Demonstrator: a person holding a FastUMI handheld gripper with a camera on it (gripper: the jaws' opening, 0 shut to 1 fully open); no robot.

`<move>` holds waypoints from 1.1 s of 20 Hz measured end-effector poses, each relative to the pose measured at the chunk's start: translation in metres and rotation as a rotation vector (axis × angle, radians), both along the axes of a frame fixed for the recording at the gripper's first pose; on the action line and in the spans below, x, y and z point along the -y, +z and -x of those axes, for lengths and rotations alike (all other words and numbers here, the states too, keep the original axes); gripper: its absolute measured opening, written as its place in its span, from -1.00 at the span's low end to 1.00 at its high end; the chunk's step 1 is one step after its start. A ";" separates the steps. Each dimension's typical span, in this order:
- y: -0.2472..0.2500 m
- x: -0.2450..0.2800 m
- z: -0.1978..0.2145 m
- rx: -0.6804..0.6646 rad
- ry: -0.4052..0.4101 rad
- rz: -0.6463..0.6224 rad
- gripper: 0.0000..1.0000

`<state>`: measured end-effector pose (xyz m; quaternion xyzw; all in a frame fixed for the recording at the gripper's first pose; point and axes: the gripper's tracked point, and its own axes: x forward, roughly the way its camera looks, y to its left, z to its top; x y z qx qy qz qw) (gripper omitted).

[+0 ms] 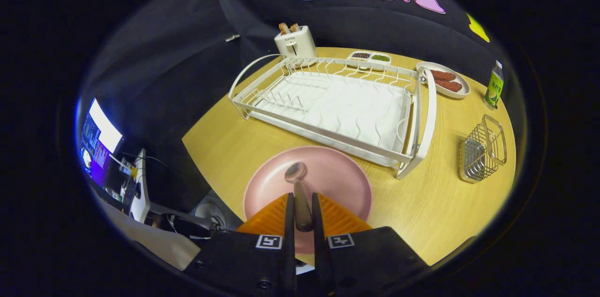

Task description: Take the plate from the dish rack, then take the spoon from the basket and place it into the plate.

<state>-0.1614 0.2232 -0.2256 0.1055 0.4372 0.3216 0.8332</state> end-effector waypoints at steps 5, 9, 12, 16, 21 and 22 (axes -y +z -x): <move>-0.014 0.010 -0.001 -0.009 -0.025 0.068 -0.10; -0.006 0.019 -0.004 -0.004 -0.068 0.067 0.66; 0.010 0.032 -0.012 0.020 -0.106 0.081 0.84; 0.054 0.062 -0.046 0.096 -0.219 0.081 0.96; 0.119 0.111 -0.092 0.192 -0.382 0.035 0.97; 0.131 0.123 -0.099 0.217 -0.411 0.033 0.97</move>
